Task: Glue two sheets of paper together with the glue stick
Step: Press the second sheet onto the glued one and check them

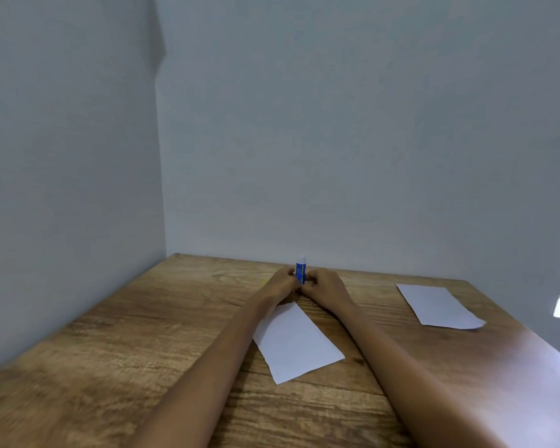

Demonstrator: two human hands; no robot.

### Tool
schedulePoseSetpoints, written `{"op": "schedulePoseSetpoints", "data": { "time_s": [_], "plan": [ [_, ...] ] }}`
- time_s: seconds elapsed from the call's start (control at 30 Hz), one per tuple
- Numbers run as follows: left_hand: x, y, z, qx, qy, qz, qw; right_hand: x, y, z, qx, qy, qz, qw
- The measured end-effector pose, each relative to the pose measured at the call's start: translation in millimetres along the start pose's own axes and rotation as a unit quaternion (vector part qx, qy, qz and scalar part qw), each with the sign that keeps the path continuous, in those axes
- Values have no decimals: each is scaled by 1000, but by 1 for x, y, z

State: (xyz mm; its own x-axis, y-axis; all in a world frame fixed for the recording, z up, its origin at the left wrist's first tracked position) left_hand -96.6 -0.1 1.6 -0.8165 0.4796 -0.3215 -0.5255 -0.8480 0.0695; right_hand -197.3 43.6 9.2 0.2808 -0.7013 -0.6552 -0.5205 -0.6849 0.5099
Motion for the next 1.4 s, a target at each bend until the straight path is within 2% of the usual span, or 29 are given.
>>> {"op": "schedulePoseSetpoints", "data": {
  "time_s": [0.1,0.17,0.23,0.33,0.43,0.5,0.57,0.7,0.83,0.97,1.1,1.23,1.4],
  "plan": [
    [-8,-6,6,19,-17,53,998,-7,-10,4,27,40,-15,999],
    [-20,-14,22,110,-9,130,985,-26,-16,11,49,52,9,997],
    [-21,-33,47,220,-29,188,957,-61,-23,20,44,13,66,997],
    [16,-58,72,290,-16,154,945,-127,-35,54,71,-90,138,984],
    [83,-61,73,233,15,67,970,-184,-56,104,138,-190,150,960],
    [122,-56,64,108,-35,25,993,-210,-69,132,164,-254,164,939],
    [155,-53,59,1,-84,13,996,-223,-79,154,185,-284,160,927],
    [196,-51,78,-79,-107,-24,991,-222,-81,179,215,-263,124,932],
    [212,-41,86,-135,-161,-35,977,-212,-74,180,225,-191,131,946],
    [217,-37,75,-151,-155,-26,976,-217,-76,187,257,-48,193,946],
    [202,-36,66,-114,-153,9,982,-220,-80,186,277,106,238,925],
    [157,-51,70,-70,-177,-15,982,-217,-79,160,216,82,199,953],
    [80,-72,68,-27,-127,-34,991,-183,-82,102,186,201,92,957]
  ]
}}
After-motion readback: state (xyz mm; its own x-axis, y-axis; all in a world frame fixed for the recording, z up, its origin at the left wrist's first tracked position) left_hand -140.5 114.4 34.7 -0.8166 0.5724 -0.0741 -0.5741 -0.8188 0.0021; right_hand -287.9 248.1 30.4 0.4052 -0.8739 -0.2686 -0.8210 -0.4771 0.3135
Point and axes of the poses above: each hand's wrist, its own y-axis towards the middle knuckle, its own x-axis out of the palm, z = x × y, the point moved 8 cm from there along y, towards the middle knuckle, and after that the axes turned 13 degrees about z, right-handed, at the moved point
